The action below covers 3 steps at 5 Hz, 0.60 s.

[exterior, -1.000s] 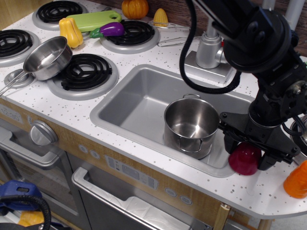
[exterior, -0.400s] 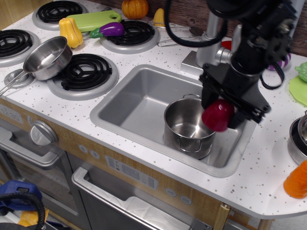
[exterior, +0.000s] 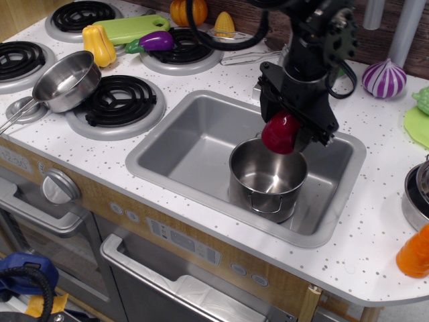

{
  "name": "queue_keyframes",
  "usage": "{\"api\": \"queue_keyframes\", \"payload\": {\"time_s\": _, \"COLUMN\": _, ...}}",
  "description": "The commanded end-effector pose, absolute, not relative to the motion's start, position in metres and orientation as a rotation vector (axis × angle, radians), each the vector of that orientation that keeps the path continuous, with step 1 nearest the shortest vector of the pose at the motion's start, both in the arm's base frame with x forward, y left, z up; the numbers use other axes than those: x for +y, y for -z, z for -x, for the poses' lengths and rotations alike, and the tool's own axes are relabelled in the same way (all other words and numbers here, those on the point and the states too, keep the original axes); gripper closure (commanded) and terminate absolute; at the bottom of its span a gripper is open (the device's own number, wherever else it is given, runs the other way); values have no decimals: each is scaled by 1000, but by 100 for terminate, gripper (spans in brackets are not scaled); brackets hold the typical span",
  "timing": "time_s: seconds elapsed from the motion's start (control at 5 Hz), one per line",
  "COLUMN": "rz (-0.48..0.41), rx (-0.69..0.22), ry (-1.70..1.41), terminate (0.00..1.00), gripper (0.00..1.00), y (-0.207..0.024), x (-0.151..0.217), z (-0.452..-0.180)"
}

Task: Put sweet potato in pot which is in sink

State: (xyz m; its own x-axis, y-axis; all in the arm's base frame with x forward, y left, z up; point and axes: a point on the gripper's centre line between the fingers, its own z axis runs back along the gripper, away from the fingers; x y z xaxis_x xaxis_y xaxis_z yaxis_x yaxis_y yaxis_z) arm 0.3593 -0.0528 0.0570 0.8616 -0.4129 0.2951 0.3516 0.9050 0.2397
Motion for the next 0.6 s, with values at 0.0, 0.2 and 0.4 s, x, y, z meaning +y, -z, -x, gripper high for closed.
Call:
{"api": "queue_keyframes", "payload": {"time_s": 0.0, "rz": -171, "rx": -408, "ry": 408, "terminate": 0, "gripper": 0, "y": -70, "x": -43, "z": -371}}
{"api": "queue_keyframes", "payload": {"time_s": 0.2, "rz": -171, "rx": -408, "ry": 408, "terminate": 0, "gripper": 0, "y": -70, "x": -43, "z": -371}}
{"api": "queue_keyframes", "payload": {"time_s": 0.4, "rz": -171, "rx": -408, "ry": 408, "terminate": 100, "gripper": 0, "y": -70, "x": -43, "z": -371}}
